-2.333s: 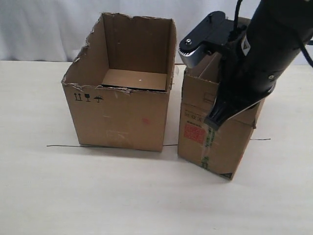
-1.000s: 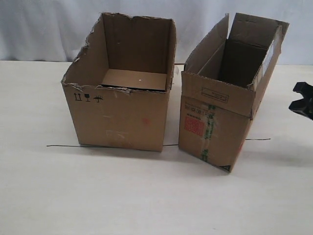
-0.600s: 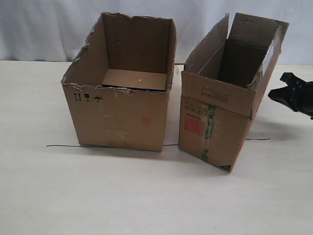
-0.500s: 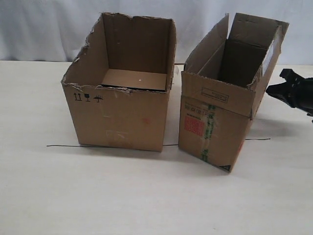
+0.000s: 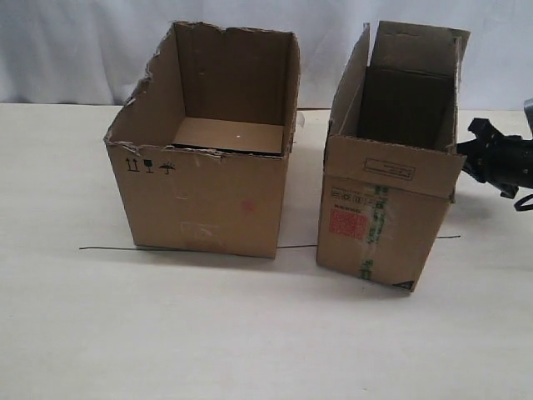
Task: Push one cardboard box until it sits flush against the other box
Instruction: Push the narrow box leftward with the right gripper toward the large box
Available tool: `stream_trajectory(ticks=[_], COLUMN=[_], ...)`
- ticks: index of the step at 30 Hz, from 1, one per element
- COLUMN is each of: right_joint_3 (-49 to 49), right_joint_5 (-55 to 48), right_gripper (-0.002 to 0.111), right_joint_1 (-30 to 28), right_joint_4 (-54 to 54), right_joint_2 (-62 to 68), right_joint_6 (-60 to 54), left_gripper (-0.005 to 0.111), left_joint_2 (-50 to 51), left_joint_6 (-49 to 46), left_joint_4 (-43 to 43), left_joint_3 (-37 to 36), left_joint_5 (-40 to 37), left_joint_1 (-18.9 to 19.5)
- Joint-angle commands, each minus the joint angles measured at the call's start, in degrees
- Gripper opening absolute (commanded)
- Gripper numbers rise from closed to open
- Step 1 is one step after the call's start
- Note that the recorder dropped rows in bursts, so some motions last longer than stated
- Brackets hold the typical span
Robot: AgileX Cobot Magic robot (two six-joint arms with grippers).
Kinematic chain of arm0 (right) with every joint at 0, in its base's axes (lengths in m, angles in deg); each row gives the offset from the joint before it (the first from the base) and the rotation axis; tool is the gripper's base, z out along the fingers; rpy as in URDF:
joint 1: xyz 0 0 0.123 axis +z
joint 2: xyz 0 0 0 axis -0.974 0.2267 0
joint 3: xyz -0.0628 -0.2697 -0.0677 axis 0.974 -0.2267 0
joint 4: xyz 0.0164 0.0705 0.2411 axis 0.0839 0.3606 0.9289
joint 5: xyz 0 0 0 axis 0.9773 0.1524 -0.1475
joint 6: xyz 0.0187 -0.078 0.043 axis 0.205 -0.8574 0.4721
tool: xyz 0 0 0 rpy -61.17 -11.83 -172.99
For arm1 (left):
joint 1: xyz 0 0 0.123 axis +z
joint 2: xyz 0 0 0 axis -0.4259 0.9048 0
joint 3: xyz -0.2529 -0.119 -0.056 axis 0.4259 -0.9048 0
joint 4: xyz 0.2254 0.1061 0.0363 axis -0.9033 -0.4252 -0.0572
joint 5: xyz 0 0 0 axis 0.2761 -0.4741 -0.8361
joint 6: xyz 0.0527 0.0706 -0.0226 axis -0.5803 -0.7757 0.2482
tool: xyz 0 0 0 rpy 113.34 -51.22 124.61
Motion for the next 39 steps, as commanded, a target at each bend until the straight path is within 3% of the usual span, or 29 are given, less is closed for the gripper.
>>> stream_trajectory(ticks=[1,10,14,19,27,39], right_joint_3=[1.95,5.67,5.67,5.67,5.67,3.4], right_joint_5=[-0.95,1.45,-0.21,-9.91,-15.1,-14.95], right_gripper=[0.005,0.005,0.005,0.005,0.005,0.005], right_joint_1=[1.74,5.6,3.17,-2.4,-6.73,0.49], right_joint_4=[0.18,0.18,-0.55,-5.11,-20.01,-18.56], right_joint_2=[1.41,2.11,1.87,1.77,1.73,1.73], right_joint_6=[0.02,1.1,2.76,4.58,6.98,5.02], left_gripper=[0.0,0.0,0.0,0.0,0.0,0.0], left_joint_2=[-0.19,-0.19,-0.19,-0.19,-0.19,-0.19], left_joint_6=[0.06,0.06,0.06,0.06,0.06,0.06], left_joint_4=[0.34,0.34,0.34,0.34,0.34,0.34], left_joint_3=[-0.17,-0.17,-0.17,-0.17,-0.17,-0.17], left_joint_5=[0.54,0.54,0.54,0.54,0.54,0.54], left_joint_1=[-0.45,-0.45,-0.45,-0.45,-0.45,-0.45])
